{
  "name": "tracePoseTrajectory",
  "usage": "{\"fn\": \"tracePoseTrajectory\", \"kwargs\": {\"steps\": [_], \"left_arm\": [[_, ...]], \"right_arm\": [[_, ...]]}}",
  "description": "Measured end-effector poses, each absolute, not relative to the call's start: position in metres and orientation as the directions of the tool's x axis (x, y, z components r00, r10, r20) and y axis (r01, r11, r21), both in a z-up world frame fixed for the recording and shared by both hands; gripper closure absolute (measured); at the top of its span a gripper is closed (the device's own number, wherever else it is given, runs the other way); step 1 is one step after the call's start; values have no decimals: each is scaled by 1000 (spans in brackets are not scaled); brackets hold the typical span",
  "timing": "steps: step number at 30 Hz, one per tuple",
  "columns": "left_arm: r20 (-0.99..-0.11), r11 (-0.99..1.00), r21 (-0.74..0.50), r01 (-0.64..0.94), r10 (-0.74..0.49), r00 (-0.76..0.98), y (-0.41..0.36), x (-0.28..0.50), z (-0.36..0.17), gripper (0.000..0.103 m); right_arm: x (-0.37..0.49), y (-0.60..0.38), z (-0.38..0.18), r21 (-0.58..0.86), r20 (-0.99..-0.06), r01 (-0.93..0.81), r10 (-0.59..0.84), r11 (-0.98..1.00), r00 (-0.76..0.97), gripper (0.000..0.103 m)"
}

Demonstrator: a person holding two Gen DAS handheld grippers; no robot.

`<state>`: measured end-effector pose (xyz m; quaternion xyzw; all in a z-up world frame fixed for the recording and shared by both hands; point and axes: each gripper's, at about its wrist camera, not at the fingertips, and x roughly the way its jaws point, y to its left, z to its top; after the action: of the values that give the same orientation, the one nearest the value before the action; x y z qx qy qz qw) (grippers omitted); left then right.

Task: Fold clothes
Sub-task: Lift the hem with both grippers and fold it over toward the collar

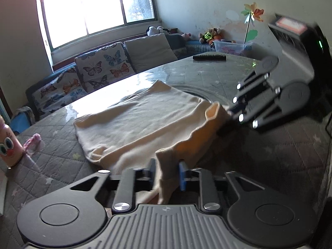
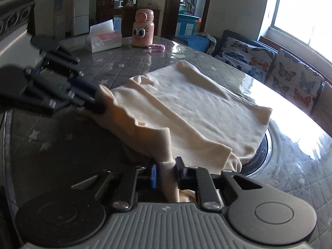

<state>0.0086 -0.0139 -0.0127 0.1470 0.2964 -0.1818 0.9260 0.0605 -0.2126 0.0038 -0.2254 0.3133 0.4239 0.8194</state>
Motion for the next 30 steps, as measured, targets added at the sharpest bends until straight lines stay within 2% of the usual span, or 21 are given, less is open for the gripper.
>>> {"fn": "tracePoseTrajectory", "kwargs": {"steps": [2,16,18,21,30], "left_arm": [[-606,890,183,417,-232,761,-12,5,-17,56],[-618,857,298,420,-161,769,-10,0,-39,57],[-617,856,305,418,-157,771,-8,2,-40,73],[-609,862,302,408,-155,778,-4,4,-36,91],[-566,870,268,413,-205,799,0,-11,-10,96]], "right_arm": [[62,-213,8,-76,-701,-828,561,555,440,91],[69,-213,23,-28,-660,-790,583,612,474,92],[70,-213,23,-24,-656,-785,583,619,479,93],[70,-214,24,-16,-649,-779,586,627,485,93],[59,-224,32,6,-618,-768,607,640,501,94]]}}
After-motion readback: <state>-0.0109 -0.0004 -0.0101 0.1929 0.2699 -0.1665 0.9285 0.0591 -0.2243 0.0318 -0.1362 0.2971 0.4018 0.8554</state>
